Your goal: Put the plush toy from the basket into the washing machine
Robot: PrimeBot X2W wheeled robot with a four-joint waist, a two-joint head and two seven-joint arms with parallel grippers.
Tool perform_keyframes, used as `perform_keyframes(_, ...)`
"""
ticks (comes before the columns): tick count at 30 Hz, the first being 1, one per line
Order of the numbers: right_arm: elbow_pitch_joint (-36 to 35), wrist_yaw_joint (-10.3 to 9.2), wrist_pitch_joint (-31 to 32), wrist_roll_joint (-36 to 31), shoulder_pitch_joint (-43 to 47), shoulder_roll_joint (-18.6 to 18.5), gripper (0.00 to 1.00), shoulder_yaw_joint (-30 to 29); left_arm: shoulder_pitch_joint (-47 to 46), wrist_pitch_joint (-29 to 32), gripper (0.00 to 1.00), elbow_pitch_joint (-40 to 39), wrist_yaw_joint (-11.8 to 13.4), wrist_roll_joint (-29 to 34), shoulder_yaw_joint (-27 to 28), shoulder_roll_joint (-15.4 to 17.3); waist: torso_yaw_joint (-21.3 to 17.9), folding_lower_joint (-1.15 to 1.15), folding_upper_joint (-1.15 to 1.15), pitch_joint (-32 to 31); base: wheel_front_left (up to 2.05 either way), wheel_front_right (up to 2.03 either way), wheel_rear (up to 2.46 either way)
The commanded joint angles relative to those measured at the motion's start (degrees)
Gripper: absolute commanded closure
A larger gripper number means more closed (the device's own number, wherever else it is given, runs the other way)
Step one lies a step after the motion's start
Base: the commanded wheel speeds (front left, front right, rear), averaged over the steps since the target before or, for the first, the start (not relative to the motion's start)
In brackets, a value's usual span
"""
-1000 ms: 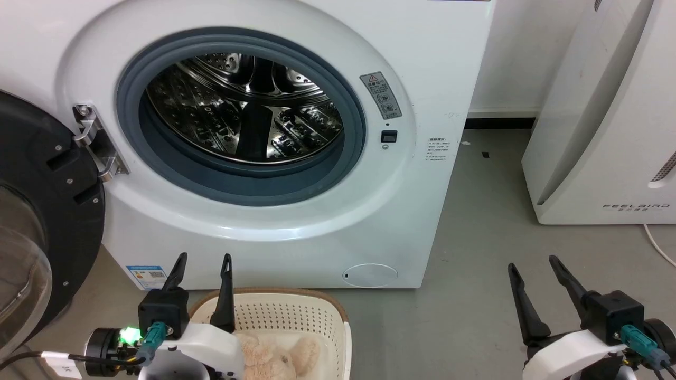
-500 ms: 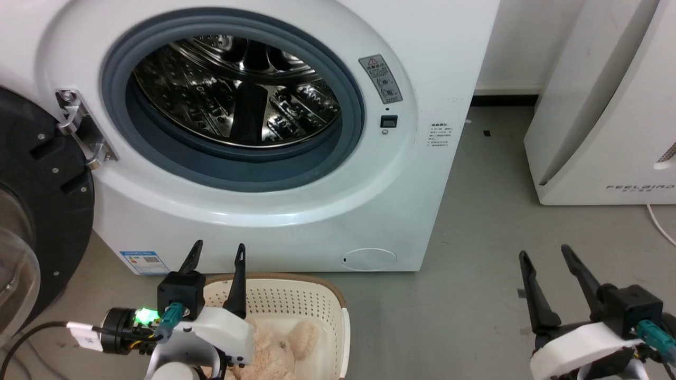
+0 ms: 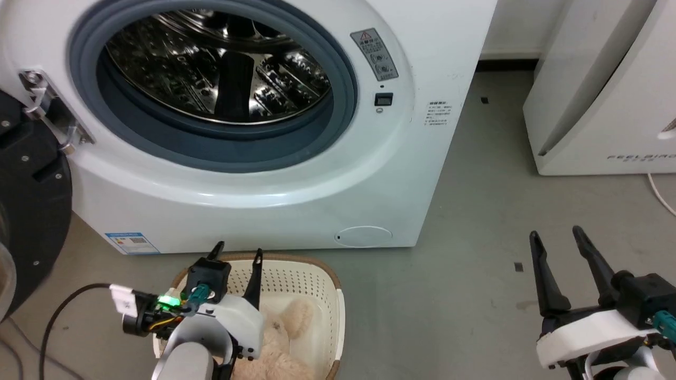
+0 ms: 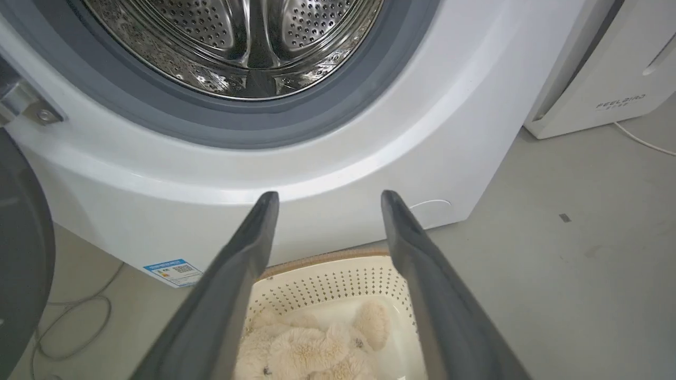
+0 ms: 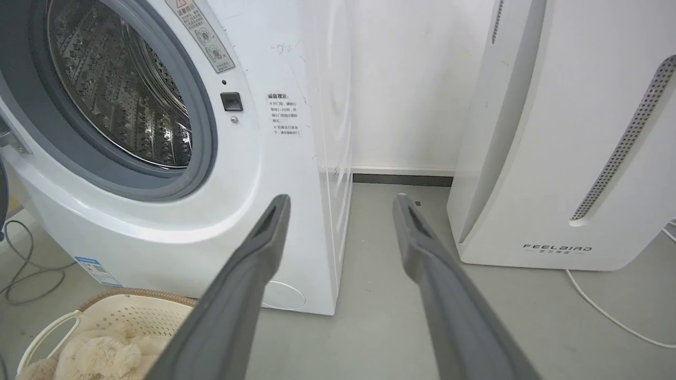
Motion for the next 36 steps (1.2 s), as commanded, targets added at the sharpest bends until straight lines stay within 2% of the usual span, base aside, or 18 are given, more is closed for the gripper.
perform_keyframes(1, -0.3, -0.02, -0.7, 0.7, -1.3, 0.0, 0.0, -0.4, -2.2, -0.4, 0.0, 2.5, -0.4, 0.6, -0.8, 0.5, -0.2, 0.0, 0.0, 1.1, 0.0, 0.0, 0.0)
perform_keyframes(7, -0.5, -0.02, -1.3, 1.3, -2.4, 0.0, 0.0, -0.7, -5.1, 0.2, 0.0, 7.1, -1.2, 1.2, -2.5, 1.0, -0.5, 0.0, 0.0, 3.2, 0.0, 0.0, 0.0)
perform_keyframes(19, -0.6, -0.03, -2.8, 2.9, -5.0, 0.0, 0.0, -0.8, -10.7, 6.1, 0.0, 15.4, -2.5, 1.7, -8.5, 3.0, -1.8, 0.0, 0.0, 8.7, 0.0, 0.0, 0.0)
perform_keyframes(36, -1.5, -0.03, -4.8, 5.2, -9.0, 0.0, 0.0, -1.7, -18.9, 14.1, 0.0, 25.5, -3.5, -0.3, -17.1, 10.1, -4.0, 0.0, 0.0, 18.6, 0.0, 0.0, 0.0)
